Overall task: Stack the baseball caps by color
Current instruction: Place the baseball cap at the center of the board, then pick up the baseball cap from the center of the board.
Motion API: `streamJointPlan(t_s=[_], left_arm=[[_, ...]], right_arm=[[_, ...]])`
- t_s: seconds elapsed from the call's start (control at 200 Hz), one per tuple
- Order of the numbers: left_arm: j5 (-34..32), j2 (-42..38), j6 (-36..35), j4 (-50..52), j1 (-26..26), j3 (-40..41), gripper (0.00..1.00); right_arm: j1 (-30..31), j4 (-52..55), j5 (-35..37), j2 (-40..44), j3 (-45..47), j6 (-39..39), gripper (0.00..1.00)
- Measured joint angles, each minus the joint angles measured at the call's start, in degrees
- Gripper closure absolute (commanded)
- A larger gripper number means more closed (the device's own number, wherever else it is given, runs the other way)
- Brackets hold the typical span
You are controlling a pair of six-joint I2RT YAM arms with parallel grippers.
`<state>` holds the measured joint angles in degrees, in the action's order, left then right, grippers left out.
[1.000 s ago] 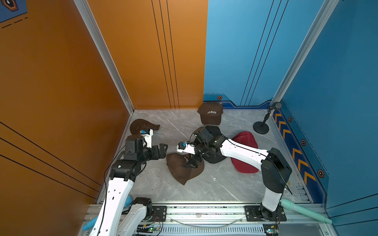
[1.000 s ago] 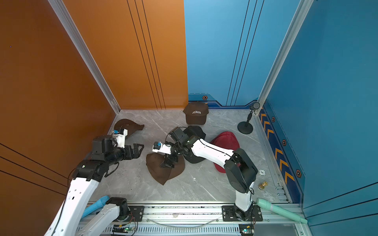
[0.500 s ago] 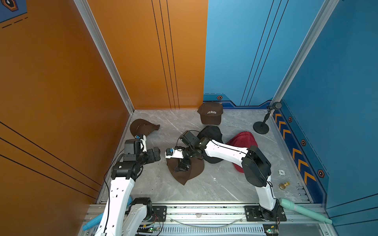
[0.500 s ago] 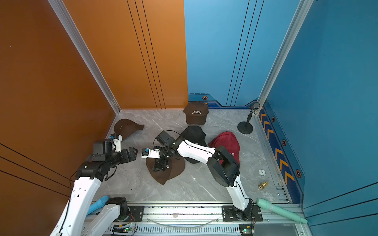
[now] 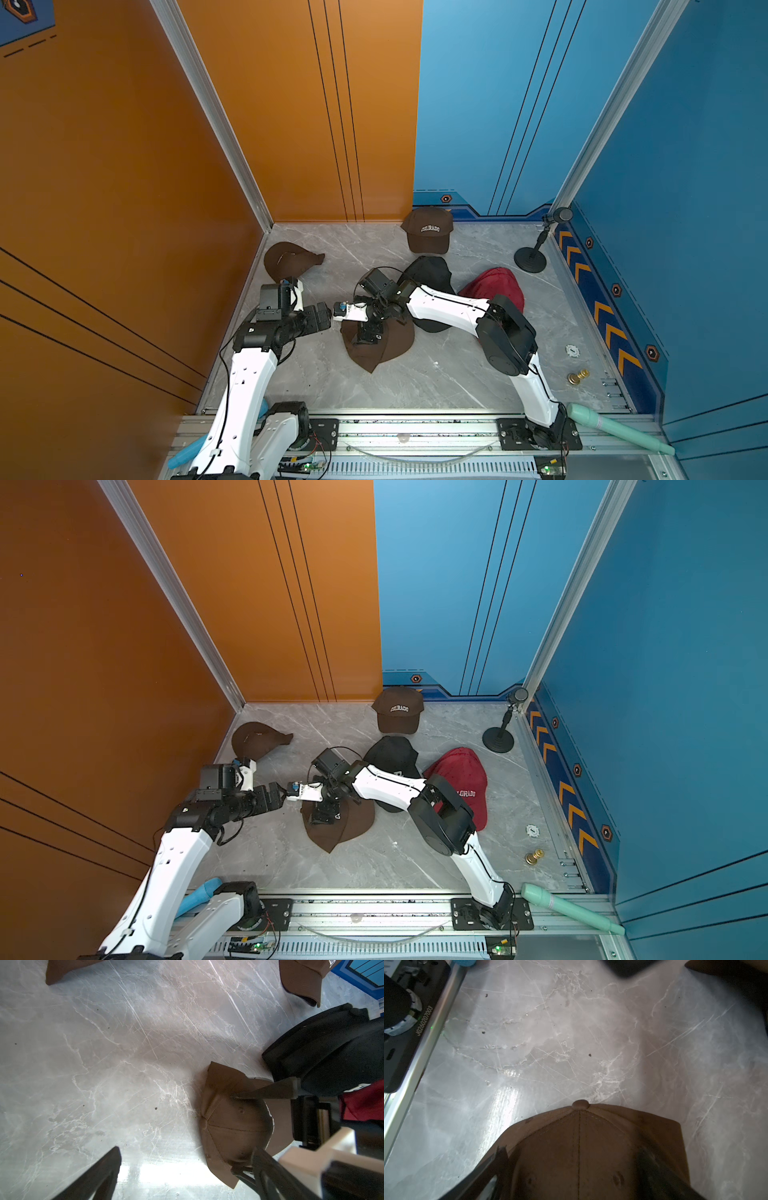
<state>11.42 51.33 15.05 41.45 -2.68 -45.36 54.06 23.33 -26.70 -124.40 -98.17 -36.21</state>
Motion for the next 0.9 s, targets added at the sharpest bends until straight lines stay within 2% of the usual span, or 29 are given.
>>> streamJointPlan(t_s=[0.055,0.165,0.31,0.446,0.586,0.741,0.901], left_arm=[[0.0,-0.1,0.0,0.0,0.0,0.0,0.02],[0.2,-0.1,0.3,0.0,0.1,0.0,0.02],[0.3,0.0,0.5,0.0,0.1,0.0,0.02],[1.0,0.0,2.1,-0.8,0.1,0.7,0.02],[0.7,-0.2,8.4,-4.6,0.9,5.2,0.02],[-4.8,-0.5,15.8,-5.8,2.2,11.7,0.02],[-8.1,-0.8,19.9,-7.6,4.3,15.4,0.02]], right_arm=[[0.0,-0.2,0.5,-0.1,-0.2,0.2,0.15],[0.0,-0.4,1.9,-0.1,-0.3,0.4,0.34],[0.0,-0.4,3.2,-0.1,-0.7,0.9,0.46],[0.0,-0.3,4.0,-0.1,-0.7,1.1,0.43],[-0.3,-0.5,4.0,0.2,-0.4,1.7,0.29],[-1.6,-1.7,3.3,4.4,3.4,3.2,0.18],[-3.7,-3.5,1.8,11.5,7.5,3.7,0.12]])
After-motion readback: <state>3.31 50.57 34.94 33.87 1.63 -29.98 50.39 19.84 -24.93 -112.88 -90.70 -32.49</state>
